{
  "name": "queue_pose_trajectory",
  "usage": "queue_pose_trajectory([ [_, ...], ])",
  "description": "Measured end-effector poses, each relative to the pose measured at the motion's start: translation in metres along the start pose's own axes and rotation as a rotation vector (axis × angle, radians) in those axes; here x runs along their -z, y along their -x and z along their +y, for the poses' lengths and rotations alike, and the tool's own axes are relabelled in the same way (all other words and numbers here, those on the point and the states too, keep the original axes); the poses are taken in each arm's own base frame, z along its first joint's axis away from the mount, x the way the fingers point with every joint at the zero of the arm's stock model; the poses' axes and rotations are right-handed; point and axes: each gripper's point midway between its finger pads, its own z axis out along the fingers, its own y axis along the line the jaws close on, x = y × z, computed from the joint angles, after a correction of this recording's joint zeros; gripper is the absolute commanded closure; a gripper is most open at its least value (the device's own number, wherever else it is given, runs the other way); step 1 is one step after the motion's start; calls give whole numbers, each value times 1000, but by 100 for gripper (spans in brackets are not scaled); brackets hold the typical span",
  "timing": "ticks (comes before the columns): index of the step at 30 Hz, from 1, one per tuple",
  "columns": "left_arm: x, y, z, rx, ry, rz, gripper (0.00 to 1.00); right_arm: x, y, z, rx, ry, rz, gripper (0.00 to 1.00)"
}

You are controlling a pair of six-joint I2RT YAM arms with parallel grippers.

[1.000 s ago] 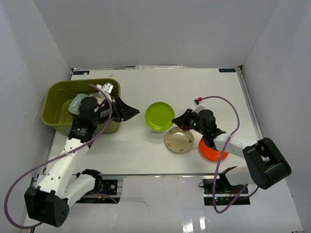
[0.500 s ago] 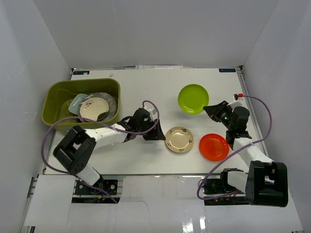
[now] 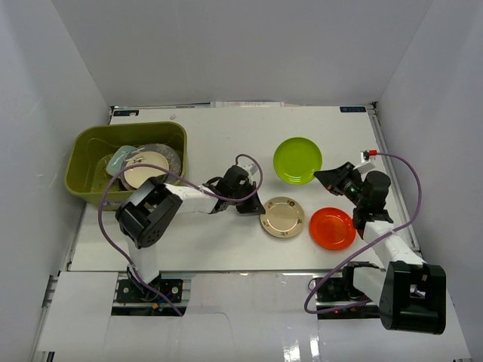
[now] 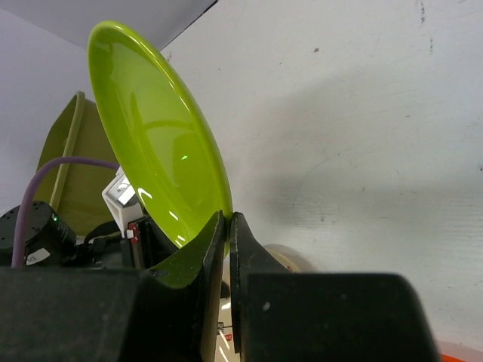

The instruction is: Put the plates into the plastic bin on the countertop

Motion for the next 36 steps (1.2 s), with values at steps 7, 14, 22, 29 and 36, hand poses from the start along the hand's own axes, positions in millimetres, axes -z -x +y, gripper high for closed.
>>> queue_pose_trajectory([
  [7, 30, 17, -5, -32, 60, -72, 100, 12, 13, 28, 35, 76, -35, 92],
  [14, 182, 116, -43, -59, 19, -469, 100, 21, 65, 103, 122, 244, -84, 92],
  [22, 359, 202, 76, 128, 382, -952, 100, -4, 52, 202, 242, 433, 31, 92],
  [29, 360, 182, 202, 398, 627, -887, 100, -74, -14, 277, 301, 548, 240, 92],
  [36, 343, 155, 248, 527, 708, -794, 79, -160, -89, 307, 335, 516, 401, 92],
])
